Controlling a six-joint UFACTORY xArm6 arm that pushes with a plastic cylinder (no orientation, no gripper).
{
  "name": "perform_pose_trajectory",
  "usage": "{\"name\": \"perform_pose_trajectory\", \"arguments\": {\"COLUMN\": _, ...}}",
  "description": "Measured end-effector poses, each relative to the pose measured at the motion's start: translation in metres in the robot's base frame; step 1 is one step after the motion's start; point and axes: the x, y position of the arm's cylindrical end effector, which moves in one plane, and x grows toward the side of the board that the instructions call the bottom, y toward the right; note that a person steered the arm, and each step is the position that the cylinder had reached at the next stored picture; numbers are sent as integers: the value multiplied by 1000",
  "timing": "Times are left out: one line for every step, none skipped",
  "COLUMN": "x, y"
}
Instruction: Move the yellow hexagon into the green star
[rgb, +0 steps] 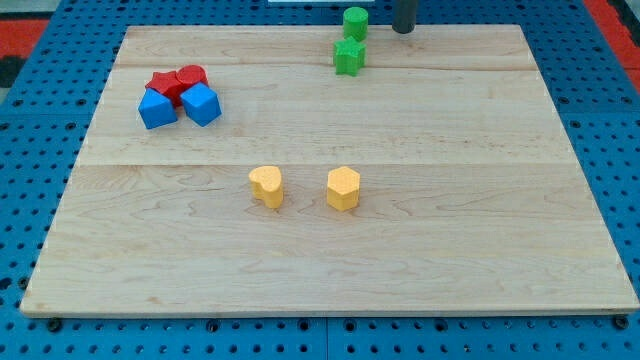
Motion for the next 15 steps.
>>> {"name": "perform_pose_trajectory", "arguments": {"x": -1, "y": -3}}
{"name": "perform_pose_trajectory", "arguments": {"x": 39, "y": 5}}
{"name": "perform_pose_trajectory", "arguments": {"x": 149, "y": 25}}
{"name": "perform_pose_trajectory", "arguments": {"x": 266, "y": 35}}
{"name": "perform_pose_trajectory", "arguments": {"x": 301, "y": 2}}
{"name": "perform_pose_trajectory", "arguments": {"x": 323, "y": -10}}
{"name": "perform_pose_trajectory", "arguments": {"x": 314, "y": -55}}
{"name": "perform_pose_trajectory", "arguments": {"x": 302, "y": -96}}
{"name": "perform_pose_trajectory", "arguments": {"x": 247, "y": -115}}
{"name": "perform_pose_trajectory", "arguments": {"x": 227, "y": -124}}
{"name": "perform_pose_trajectory", "arguments": {"x": 297, "y": -107}}
{"name": "perform_pose_trajectory", "arguments": {"x": 365, "y": -125}}
{"name": "perform_pose_trajectory", "arguments": {"x": 356, "y": -189}}
{"name": "perform_pose_trajectory", "arguments": {"x": 288, "y": -174}}
{"name": "perform_pose_trajectory", "arguments": {"x": 235, "y": -165}}
